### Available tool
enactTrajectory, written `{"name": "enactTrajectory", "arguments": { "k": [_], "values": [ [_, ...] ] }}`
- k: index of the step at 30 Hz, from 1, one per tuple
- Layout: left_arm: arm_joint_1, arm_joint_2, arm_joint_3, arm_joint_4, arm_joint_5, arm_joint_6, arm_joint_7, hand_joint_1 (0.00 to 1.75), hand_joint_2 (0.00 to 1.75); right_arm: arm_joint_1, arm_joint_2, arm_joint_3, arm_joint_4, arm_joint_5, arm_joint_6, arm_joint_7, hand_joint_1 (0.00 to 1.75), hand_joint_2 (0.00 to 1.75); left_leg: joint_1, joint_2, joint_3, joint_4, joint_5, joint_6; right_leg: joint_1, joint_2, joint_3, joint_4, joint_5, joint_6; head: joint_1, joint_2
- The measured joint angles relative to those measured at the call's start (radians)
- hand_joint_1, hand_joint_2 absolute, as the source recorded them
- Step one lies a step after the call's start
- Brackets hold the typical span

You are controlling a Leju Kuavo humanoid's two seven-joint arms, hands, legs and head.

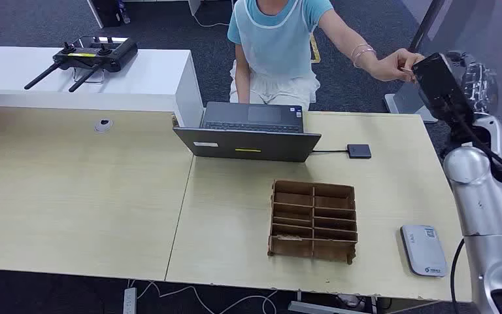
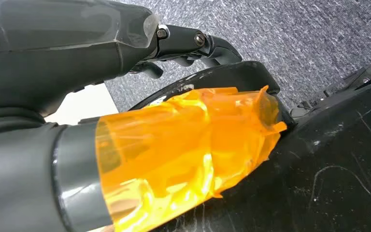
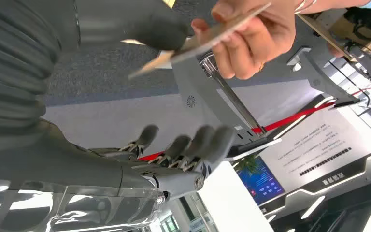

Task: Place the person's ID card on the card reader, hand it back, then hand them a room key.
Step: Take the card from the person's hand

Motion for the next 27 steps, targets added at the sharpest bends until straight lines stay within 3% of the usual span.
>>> {"name": "enactTrajectory", "arguments": {
  "k": [27],
  "values": [
    [0.0, 0.0, 0.0, 0.0, 0.017, 0.0, 0.0, 0.0, 0.0, 0.0, 0.0, -0.005, 0.004, -0.065, -0.007, -0.018, 1.75, 1.75, 0.0, 0.0, 0.0, 0.0, 0.0, 0.0, 0.0, 0.0, 0.0, 0.0, 0.0, 0.0, 0.0, 0.0]
  ]
}}
